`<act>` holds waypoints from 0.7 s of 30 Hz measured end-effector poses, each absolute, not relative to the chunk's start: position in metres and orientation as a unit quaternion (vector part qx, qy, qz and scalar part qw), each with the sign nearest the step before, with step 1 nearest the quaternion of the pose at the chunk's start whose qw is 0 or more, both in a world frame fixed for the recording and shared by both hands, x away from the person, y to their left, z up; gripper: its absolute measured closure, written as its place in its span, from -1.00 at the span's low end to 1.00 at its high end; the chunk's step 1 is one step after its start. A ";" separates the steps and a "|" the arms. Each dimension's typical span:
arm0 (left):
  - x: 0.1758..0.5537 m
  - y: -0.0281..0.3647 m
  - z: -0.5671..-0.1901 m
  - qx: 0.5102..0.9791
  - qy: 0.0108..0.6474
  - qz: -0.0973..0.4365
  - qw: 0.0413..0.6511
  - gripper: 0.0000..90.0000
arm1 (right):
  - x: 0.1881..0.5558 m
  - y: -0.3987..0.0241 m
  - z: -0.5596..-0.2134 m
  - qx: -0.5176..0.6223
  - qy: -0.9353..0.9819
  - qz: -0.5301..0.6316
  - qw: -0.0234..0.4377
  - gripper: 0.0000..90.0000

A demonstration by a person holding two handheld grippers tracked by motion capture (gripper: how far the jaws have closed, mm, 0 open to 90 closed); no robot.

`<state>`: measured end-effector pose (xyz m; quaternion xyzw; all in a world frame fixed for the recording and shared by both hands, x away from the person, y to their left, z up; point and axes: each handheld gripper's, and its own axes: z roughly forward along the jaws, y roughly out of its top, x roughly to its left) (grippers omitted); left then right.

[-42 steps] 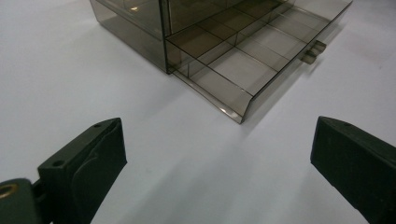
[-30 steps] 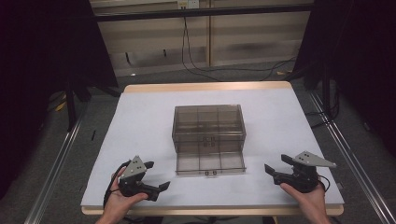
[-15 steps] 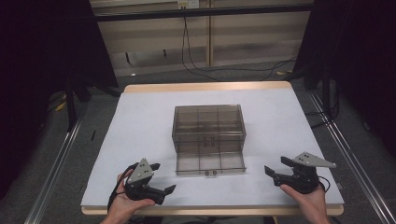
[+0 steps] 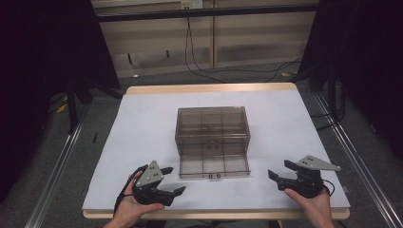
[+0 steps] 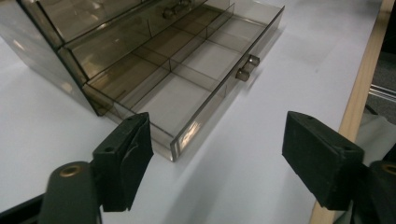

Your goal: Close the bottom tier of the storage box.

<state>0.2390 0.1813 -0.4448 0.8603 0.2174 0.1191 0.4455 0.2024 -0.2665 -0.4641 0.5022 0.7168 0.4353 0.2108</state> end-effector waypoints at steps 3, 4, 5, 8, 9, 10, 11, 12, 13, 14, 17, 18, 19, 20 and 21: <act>0.240 0.172 -0.443 0.860 0.218 0.126 0.443 -0.38 | 0.202 -0.266 -0.465 0.503 0.718 0.430 0.215 -0.45; 0.240 0.170 -0.442 0.861 0.215 0.124 0.444 -0.39 | 0.202 -0.266 -0.465 0.503 0.718 0.431 0.213 -0.45; 0.240 0.167 -0.442 0.862 0.213 0.126 0.443 -0.38 | 0.202 -0.266 -0.464 0.504 0.717 0.432 0.211 -0.46; 0.239 0.160 -0.437 0.868 0.205 0.128 0.433 -0.38 | 0.201 -0.266 -0.464 0.502 0.719 0.432 0.213 -0.46; 0.240 0.158 -0.436 0.866 0.208 0.119 0.438 -0.36 | 0.201 -0.266 -0.464 0.502 0.719 0.431 0.213 -0.46; 0.240 0.156 -0.435 0.869 0.207 0.115 0.434 -0.35 | 0.201 -0.266 -0.465 0.503 0.718 0.431 0.212 -0.46; 0.241 0.154 -0.435 0.872 0.204 0.110 0.431 -0.31 | 0.201 -0.266 -0.465 0.503 0.719 0.432 0.211 -0.47; 0.242 0.152 -0.435 0.875 0.198 0.105 0.429 -0.27 | 0.201 -0.266 -0.464 0.503 0.719 0.431 0.211 -0.47; 0.242 0.150 -0.435 0.875 0.196 0.101 0.431 -0.25 | 0.201 -0.266 -0.464 0.503 0.719 0.431 0.212 -0.47; 0.243 0.147 -0.436 0.877 0.189 0.096 0.431 -0.21 | 0.201 -0.266 -0.464 0.502 0.719 0.432 0.211 -0.47; 0.243 0.141 -0.436 0.884 0.172 0.089 0.427 -0.10 | 0.202 -0.266 -0.465 0.501 0.720 0.432 0.209 -0.47; 0.243 0.139 -0.435 0.887 0.167 0.087 0.421 -0.06 | 0.202 -0.265 -0.465 0.501 0.720 0.432 0.209 -0.47; 0.244 0.137 -0.436 0.886 0.164 0.084 0.424 -0.03 | 0.202 -0.265 -0.465 0.501 0.721 0.432 0.209 -0.47; 0.244 0.136 -0.436 0.889 0.159 0.082 0.421 0.02 | 0.202 -0.265 -0.465 0.501 0.720 0.433 0.206 -0.47; 0.245 0.133 -0.436 0.890 0.157 0.080 0.421 0.13 | 0.202 -0.265 -0.465 0.501 0.721 0.433 0.205 -0.47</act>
